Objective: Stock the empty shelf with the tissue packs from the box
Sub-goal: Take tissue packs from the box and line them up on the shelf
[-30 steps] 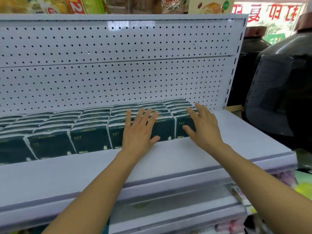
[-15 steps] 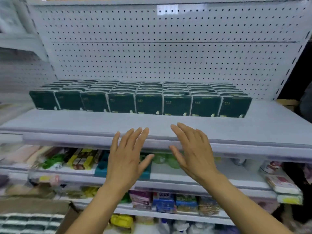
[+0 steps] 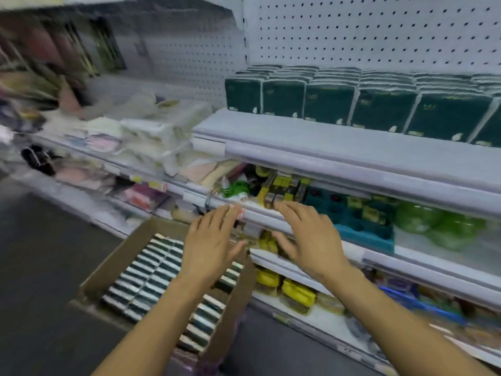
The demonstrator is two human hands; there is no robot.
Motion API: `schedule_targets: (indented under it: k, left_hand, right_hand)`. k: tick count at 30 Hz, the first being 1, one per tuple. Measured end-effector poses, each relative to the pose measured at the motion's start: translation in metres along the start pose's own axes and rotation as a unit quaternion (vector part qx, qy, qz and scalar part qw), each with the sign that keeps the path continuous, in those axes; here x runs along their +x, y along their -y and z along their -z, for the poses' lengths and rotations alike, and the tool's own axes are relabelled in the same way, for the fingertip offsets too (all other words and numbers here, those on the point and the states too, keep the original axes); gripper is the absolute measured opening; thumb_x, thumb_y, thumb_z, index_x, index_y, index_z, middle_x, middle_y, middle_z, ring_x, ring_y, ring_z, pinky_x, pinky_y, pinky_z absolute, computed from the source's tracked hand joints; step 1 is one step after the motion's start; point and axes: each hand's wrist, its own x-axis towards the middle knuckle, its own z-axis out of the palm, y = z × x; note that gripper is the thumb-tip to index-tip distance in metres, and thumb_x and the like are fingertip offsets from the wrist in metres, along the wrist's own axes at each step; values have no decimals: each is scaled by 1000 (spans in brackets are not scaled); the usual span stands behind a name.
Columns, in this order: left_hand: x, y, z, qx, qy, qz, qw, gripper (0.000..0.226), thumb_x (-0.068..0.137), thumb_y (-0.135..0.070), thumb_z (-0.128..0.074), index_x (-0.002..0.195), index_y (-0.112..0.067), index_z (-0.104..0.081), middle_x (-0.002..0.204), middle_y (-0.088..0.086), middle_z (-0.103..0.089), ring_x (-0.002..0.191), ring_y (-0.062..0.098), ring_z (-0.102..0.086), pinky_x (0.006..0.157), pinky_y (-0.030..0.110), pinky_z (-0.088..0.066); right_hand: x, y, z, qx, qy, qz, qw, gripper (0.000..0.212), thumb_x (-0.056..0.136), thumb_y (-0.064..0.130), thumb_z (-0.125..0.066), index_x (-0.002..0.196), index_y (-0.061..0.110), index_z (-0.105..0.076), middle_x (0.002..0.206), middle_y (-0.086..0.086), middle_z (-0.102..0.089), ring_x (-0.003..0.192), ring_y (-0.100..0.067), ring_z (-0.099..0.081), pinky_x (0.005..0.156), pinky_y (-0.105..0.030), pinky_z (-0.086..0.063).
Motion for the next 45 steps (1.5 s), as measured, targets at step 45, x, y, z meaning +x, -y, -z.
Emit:
schedule_targets:
  k: [45]
  left_hand:
    - [-97, 232, -358, 54, 465, -45, 883, 46, 94, -23, -55, 138, -32, -49, 142, -7, -50, 140, 18, -34, 117, 42, -18]
  right_hand:
    - [7, 156, -412, -54, 551, -90, 828, 18, 95, 9, -52, 110, 16, -58, 110, -4, -68, 101, -22, -64, 81, -32, -43]
